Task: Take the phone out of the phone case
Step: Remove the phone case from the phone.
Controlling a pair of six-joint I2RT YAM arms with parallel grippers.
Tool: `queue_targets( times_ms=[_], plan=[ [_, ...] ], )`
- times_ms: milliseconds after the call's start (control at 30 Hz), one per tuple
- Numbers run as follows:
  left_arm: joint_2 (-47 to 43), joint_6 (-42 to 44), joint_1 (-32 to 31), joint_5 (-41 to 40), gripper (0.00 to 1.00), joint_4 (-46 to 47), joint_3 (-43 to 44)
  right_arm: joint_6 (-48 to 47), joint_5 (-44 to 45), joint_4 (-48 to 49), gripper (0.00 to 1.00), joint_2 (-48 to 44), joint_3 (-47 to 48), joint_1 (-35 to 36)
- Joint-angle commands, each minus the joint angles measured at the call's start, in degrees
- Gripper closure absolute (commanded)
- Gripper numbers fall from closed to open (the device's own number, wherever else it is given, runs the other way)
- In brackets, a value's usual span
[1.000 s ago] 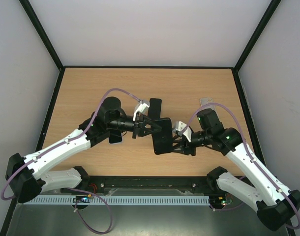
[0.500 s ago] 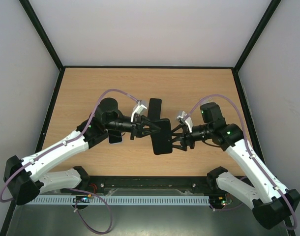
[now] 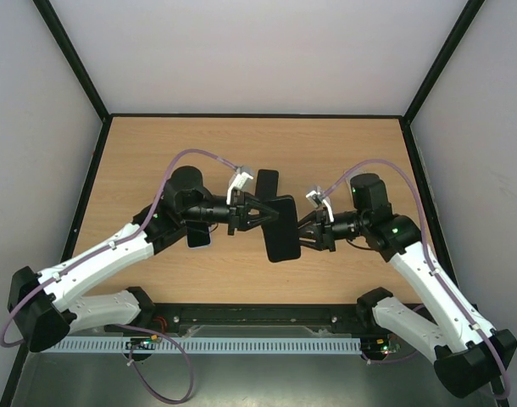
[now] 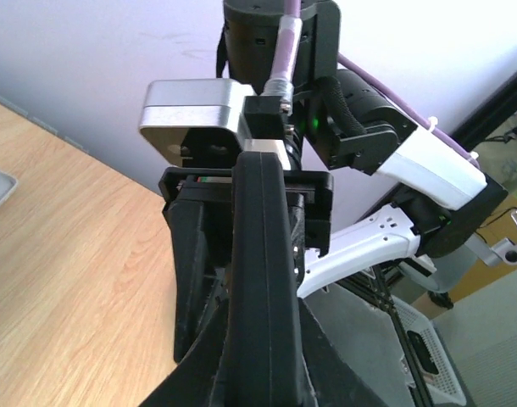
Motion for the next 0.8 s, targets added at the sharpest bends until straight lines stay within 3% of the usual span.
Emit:
queue_targets(
  times_ms=[0, 200, 300, 467, 600, 767],
  plan=[
    [6.23, -1.44, -1.93, -8.03, 0.98, -3.22, -0.94, 4.90, -9.58, 12.70, 0.79, -1.04, 1.38, 0.96],
    [6.63, -3.80, 0.41, -13.33, 0.96, -0.94, -0.15, 9.22, -9.45, 12.66, 0.98, -2.91, -0.56, 0.92],
    [6.32, -4.45, 1.87, -18.35, 0.86, -2.33, 1.06, 14.16, -6.10, 15.34, 0.98, -3.90, -2.31, 0.87],
    [5.82, -3.95, 4.00, -27.72, 0.58, -8.57, 5.92, 20.18, 2.57, 15.03, 0.98, -3.71, -4.68, 0.79],
    [4.69, -3.34, 4.13, -34.98, 0.48, -12.24, 9.02, 22.00, 8.26, 10.96, 0.98, -2.56, -4.74, 0.40],
    [1.05, -3.19, 3.58, -45.56, 0.45, -13.23, 6.73, 23.51, 17.95, 3.63, 0.98, -1.13, -3.56, -0.28]
  ],
)
